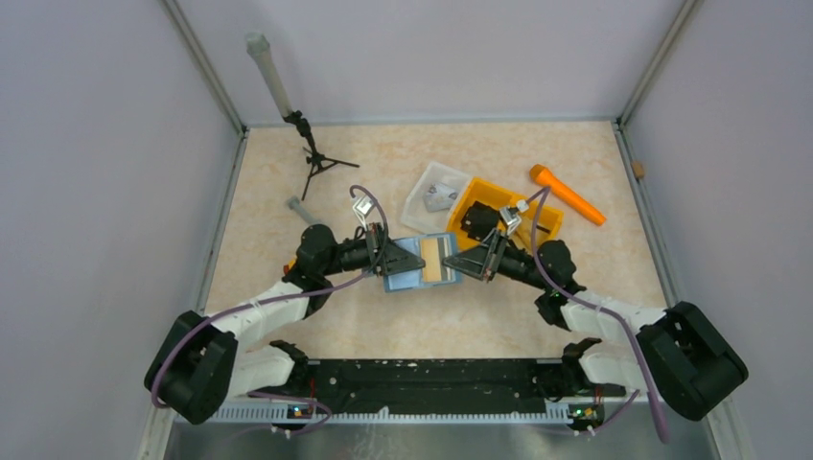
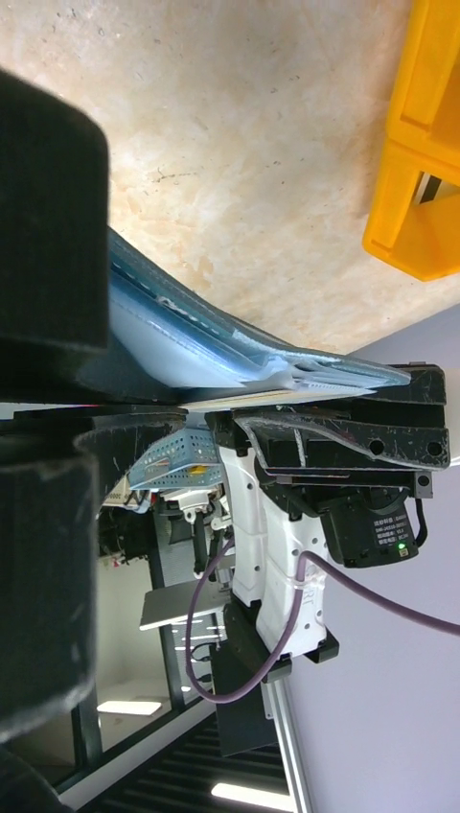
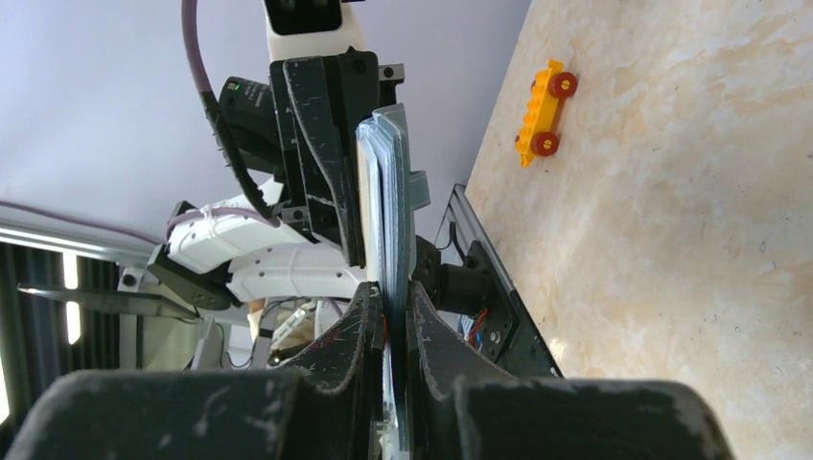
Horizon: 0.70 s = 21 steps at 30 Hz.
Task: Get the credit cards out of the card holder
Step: Remove the credit card from the card holder.
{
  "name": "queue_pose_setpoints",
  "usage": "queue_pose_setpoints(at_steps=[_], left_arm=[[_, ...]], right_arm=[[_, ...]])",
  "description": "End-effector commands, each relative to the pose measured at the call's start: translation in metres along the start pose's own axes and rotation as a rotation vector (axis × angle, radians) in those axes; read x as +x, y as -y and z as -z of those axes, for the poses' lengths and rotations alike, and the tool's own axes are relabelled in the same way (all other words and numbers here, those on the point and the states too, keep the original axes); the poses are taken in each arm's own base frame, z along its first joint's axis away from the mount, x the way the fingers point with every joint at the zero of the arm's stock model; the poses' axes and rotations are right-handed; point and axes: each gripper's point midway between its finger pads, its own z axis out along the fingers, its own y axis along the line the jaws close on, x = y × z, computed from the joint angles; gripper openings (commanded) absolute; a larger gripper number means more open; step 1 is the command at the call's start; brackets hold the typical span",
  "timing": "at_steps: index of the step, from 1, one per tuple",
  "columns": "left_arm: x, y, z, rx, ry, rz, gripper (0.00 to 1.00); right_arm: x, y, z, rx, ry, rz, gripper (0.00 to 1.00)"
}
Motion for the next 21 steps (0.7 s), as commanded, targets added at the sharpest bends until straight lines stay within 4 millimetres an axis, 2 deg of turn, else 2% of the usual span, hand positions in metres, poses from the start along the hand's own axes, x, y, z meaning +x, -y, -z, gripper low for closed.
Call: queue_pose_setpoints(at_steps=[1, 4, 6, 11, 15, 21], left_arm=[[-0.002, 0.051, -0.012, 0.164, -0.02, -0.134, 0.0], [-0.003, 0.046, -0.012, 0.128, -0.022, -0.155, 0.0], [-0.004, 0.033, -0.01, 0.058, -0.014, -0.151, 0.0], [-0.01, 0.019, 0.007, -0.01, 0.021, -0.156, 0.0], [-0.008, 0.017, 0.017, -0.007, 0.037, -0.151, 0.0], [-0.006, 0.017, 0.018, 0.003, 0.036, -0.144, 0.0]], right_arm=[[0.038, -0.022, -0.013, -0.071, -0.196, 0.032, 0.0], [0.037, -0.02, -0.014, -0.06, -0.187, 0.04, 0.0], [0.034, -0.014, -0.014, -0.023, -0.17, 0.052, 0.0], [0.023, -0.006, -0.007, 0.035, -0.118, 0.08, 0.0], [0.016, -0.009, 0.001, 0.029, -0.095, 0.079, 0.0], [0.018, -0.014, 0.001, 0.002, -0.109, 0.066, 0.0]])
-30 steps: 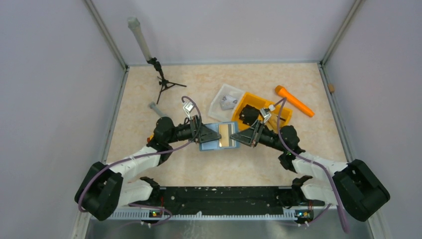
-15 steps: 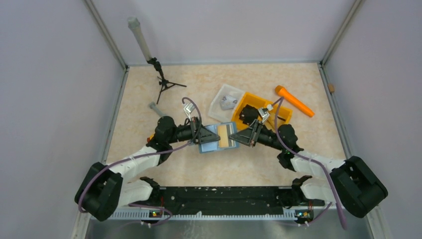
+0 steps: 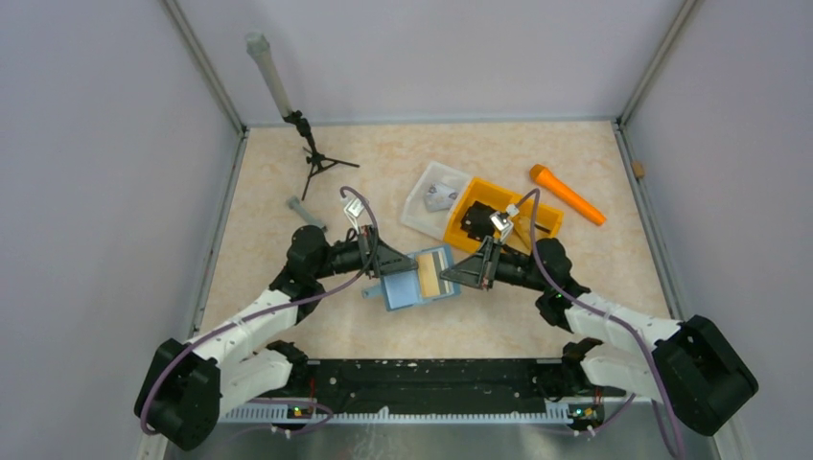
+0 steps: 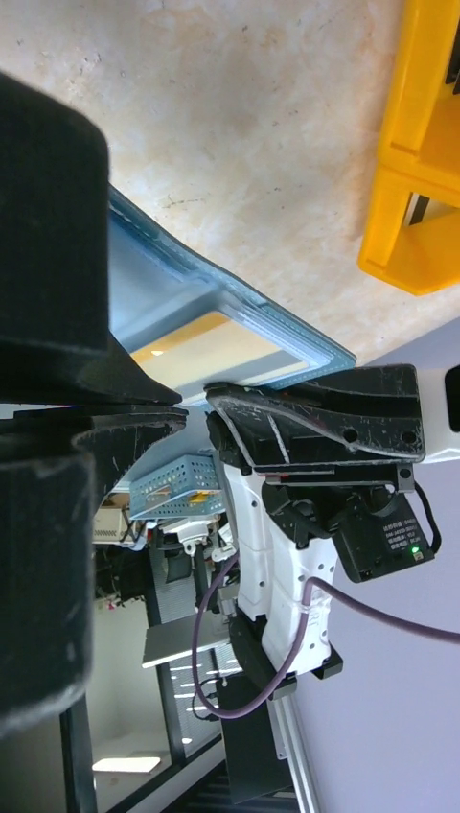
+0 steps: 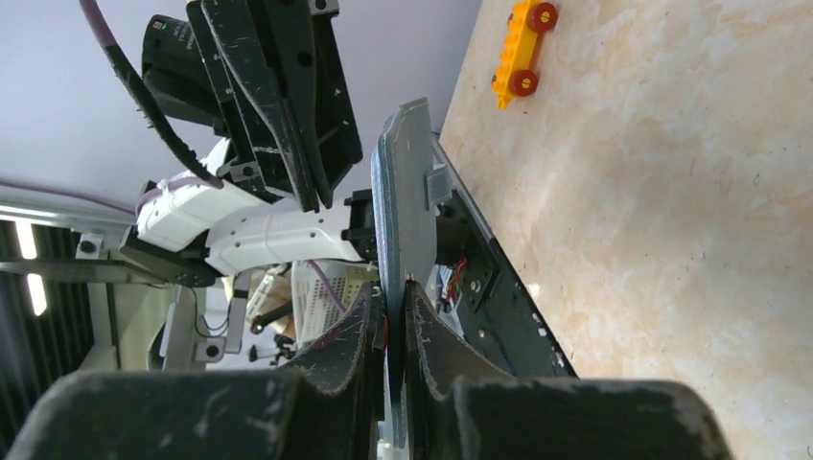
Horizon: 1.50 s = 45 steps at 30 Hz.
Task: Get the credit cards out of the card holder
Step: Remove the credit card from the card holder.
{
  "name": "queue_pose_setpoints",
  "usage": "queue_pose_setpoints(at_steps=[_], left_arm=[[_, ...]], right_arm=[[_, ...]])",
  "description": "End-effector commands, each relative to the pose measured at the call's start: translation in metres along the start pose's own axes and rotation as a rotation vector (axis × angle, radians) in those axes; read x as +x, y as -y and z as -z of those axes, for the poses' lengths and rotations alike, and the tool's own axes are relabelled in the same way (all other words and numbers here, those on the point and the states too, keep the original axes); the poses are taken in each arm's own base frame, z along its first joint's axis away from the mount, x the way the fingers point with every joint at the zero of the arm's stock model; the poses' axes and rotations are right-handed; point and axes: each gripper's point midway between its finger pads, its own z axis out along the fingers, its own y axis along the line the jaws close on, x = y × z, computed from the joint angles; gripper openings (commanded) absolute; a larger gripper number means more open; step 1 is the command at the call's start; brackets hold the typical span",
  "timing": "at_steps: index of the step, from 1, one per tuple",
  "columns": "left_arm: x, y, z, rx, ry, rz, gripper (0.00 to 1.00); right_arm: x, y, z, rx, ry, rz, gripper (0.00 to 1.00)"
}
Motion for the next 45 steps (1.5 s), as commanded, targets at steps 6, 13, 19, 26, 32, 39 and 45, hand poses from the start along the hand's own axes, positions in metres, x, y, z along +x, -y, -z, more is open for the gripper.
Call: queue_pose_setpoints(at_steps=[6, 13, 19, 26, 32, 39, 45], left_arm=[[-0.003, 0.007, -0.001, 0.03, 0.002, -0.035, 0.27], [0.002, -0.005, 0.001, -0.042, 0.004, -0.02, 0.47], [0.008, -0.002, -0.009, -0.017, -0.027, -0.011, 0.49], [0.006, 0.008, -0.017, 0.054, -0.026, -0.015, 0.47], [0.002, 0.03, -0.013, 0.191, 0.025, -0.017, 0.38], [-0.001, 0.036, -0.012, 0.224, 0.047, -0.018, 0.0], [-0.001, 0.035, -0.013, 0.219, 0.045, -0.02, 0.1]], right_arm=[[-0.007, -0.029, -0.002, -0.111, 0.014, 0.027, 0.0], [-0.013, -0.031, -0.001, -0.114, 0.054, 0.029, 0.0], [-0.012, -0.038, -0.001, -0.144, 0.042, 0.019, 0.0], [-0.01, -0.037, -0.004, -0.145, 0.022, 0.01, 0.0], [-0.004, -0.03, -0.006, -0.133, 0.004, -0.002, 0.0], [0.001, -0.018, -0.01, -0.074, -0.022, 0.018, 0.0], [0.004, -0.018, -0.013, -0.06, -0.038, 0.036, 0.0]])
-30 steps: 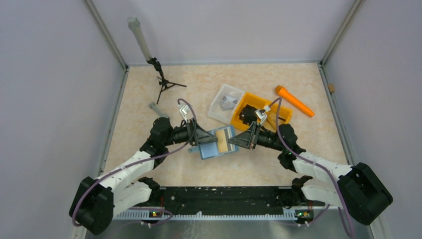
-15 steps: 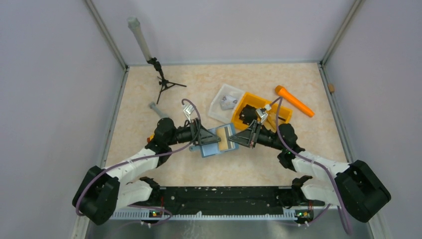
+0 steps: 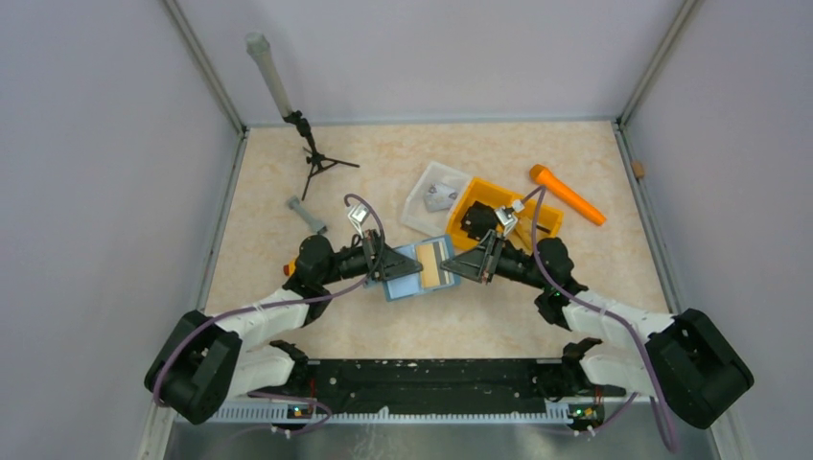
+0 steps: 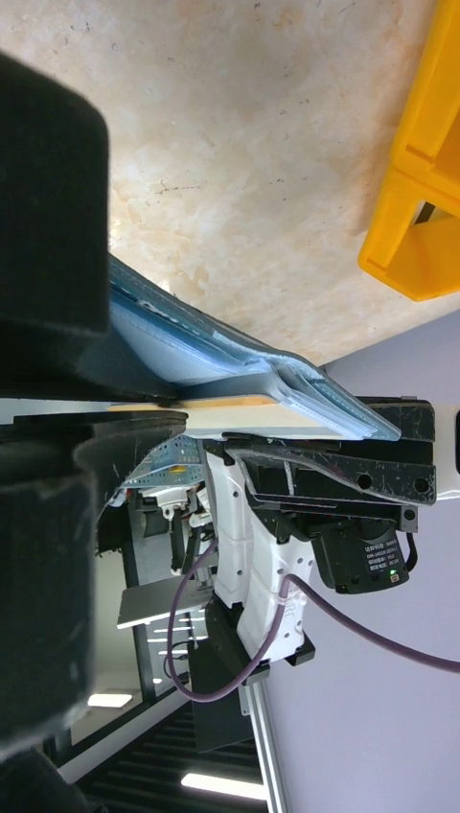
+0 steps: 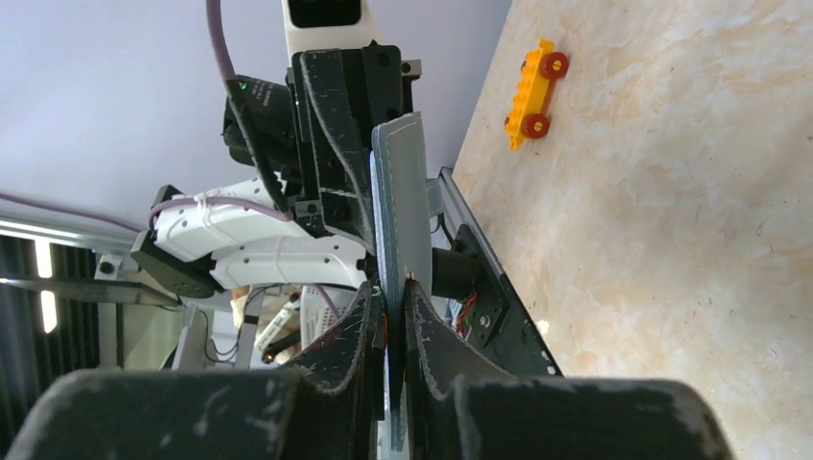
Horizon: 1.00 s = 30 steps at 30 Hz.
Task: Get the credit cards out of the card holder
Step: Remove the credit card from the card holder.
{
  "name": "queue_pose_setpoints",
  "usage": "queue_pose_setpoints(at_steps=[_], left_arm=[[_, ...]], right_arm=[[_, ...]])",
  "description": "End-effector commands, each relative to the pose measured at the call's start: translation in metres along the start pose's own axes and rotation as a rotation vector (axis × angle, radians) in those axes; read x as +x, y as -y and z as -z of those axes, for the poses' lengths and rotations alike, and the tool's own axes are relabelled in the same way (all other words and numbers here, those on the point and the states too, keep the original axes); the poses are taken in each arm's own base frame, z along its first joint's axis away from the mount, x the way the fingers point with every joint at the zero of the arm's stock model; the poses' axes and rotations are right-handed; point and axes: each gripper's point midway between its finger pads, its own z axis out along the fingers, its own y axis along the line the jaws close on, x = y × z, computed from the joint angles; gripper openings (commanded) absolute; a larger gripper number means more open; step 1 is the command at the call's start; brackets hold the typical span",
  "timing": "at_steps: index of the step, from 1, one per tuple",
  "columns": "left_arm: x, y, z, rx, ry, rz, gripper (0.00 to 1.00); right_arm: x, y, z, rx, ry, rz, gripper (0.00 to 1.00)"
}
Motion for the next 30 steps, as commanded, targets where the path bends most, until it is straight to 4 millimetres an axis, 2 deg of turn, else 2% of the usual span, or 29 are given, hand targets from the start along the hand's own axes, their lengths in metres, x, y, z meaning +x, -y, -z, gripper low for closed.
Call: queue_pose_setpoints(at_steps=[1, 3, 4, 7, 8, 13, 19, 27, 28, 30], left_arm=[[-0.002, 0.052, -0.005, 0.184, -0.005, -0.125, 0.16], [-0.001, 0.054, -0.005, 0.194, -0.013, -0.131, 0.25], [-0.001, 0.054, -0.005, 0.194, -0.016, -0.131, 0.24], [0.0, 0.054, -0.006, 0.19, -0.024, -0.136, 0.03], [-0.001, 0.052, -0.007, 0.182, -0.025, -0.138, 0.0], [-0.001, 0.038, -0.005, 0.12, -0.019, -0.145, 0.0], [-0.002, 0.027, 0.011, 0.076, 0.004, -0.159, 0.0], [0.002, 0.019, 0.013, 0.037, -0.021, -0.15, 0.0], [0.003, 0.016, 0.012, 0.029, -0.022, -0.145, 0.02], [0.002, 0.013, 0.011, 0.019, -0.019, -0.137, 0.21]], right_arm=[[0.02, -0.012, -0.008, -0.024, -0.1, 0.04, 0.0], [0.021, -0.013, -0.009, -0.028, -0.111, 0.043, 0.0], [0.021, -0.014, -0.01, -0.027, -0.115, 0.045, 0.0], [0.02, -0.013, -0.011, -0.023, -0.117, 0.048, 0.0], [0.02, -0.013, -0.011, -0.02, -0.112, 0.049, 0.0], [0.013, -0.005, -0.008, 0.041, -0.07, 0.07, 0.0], [-0.006, 0.004, 0.013, 0.097, 0.015, 0.08, 0.0], [-0.007, -0.004, 0.014, 0.039, 0.016, 0.065, 0.0], [-0.007, -0.007, 0.014, 0.023, 0.023, 0.061, 0.0], [-0.008, -0.01, 0.013, -0.001, 0.029, 0.048, 0.0]])
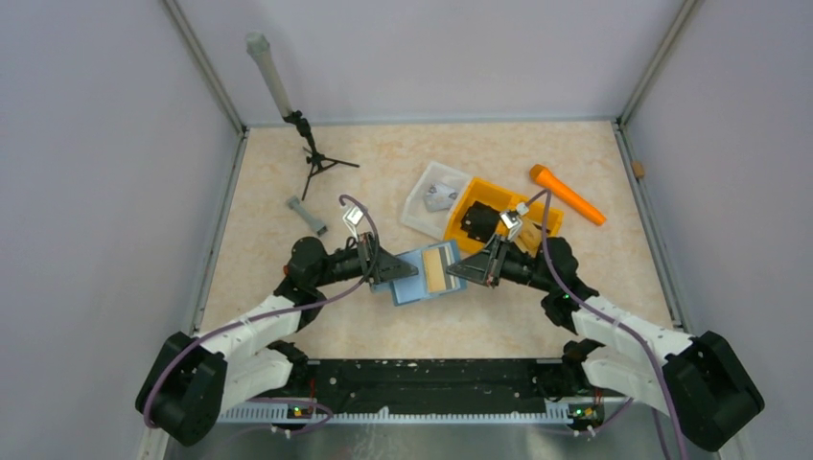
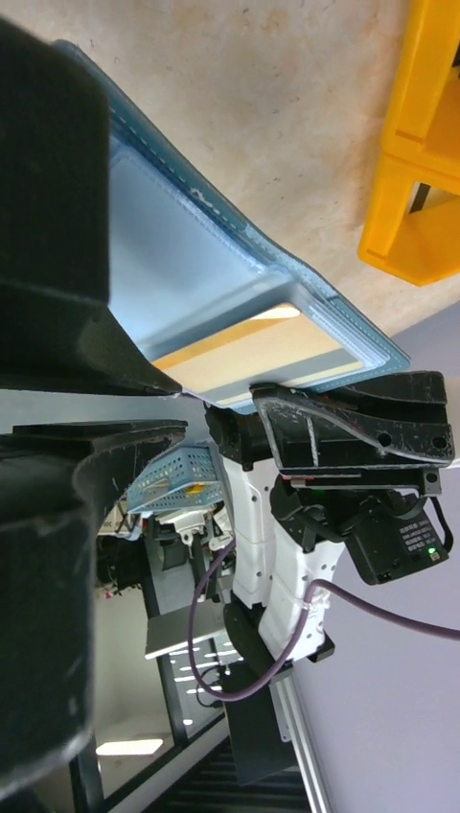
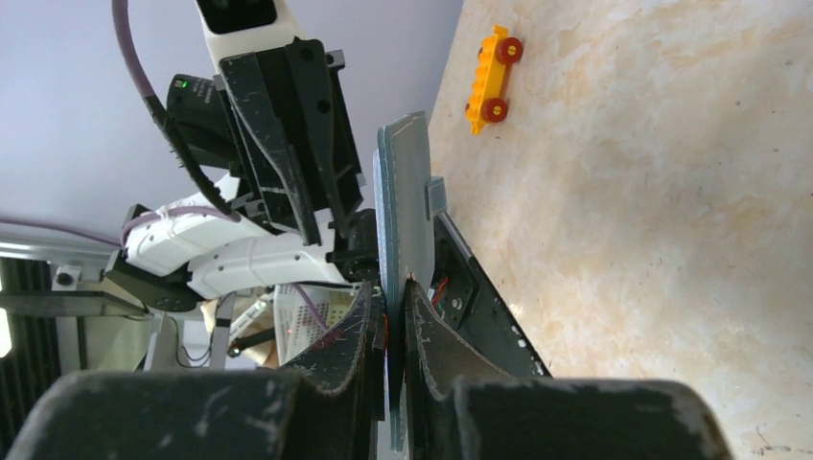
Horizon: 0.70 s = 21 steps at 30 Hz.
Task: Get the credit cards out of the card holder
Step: Remove the credit card from the card holder.
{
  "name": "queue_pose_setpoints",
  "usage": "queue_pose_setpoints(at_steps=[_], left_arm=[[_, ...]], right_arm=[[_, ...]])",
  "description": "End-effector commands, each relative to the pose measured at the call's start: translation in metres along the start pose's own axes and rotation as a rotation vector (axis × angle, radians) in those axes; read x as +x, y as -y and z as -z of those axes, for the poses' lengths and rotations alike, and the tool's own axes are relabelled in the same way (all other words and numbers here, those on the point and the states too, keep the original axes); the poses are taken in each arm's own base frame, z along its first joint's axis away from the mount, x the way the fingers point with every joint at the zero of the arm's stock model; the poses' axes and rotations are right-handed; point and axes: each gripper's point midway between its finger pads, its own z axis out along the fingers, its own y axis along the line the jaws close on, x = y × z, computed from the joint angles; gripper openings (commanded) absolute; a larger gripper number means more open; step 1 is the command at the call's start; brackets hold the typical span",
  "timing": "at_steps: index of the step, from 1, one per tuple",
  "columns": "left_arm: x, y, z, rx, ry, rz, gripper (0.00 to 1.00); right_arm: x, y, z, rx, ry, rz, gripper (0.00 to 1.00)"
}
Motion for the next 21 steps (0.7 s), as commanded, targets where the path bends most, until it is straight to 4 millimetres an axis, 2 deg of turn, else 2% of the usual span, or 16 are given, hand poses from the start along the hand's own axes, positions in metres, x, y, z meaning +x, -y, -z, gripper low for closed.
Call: queue_pose_setpoints(at_steps=[1, 3, 5, 9, 21], left_arm=[[-0.001, 0.0, -0.002, 0.001, -0.003, -0.022, 0.29], [-0.001, 0.003, -0.005, 0.007, -0.001, -0.028, 0.41], [0.0, 0.006, -0.009, 0.011, 0.0, -0.032, 0.48], [0.0, 0.008, -0.016, 0.01, 0.001, -0.027, 0.49], [0.001, 0.01, -0.026, 0.032, 0.005, -0.015, 0.49]], right_arm=[[-0.007, -0.024, 0.0, -0.111, 0.025, 0.012, 0.0], [-0.008, -0.025, 0.0, -0.117, 0.022, 0.01, 0.0], [-0.008, -0.024, -0.001, -0.106, 0.021, 0.017, 0.0], [-0.008, -0.02, -0.002, -0.082, 0.021, 0.025, 0.0], [-0.004, -0.028, -0.002, -0.111, 0.005, 0.0, 0.0]])
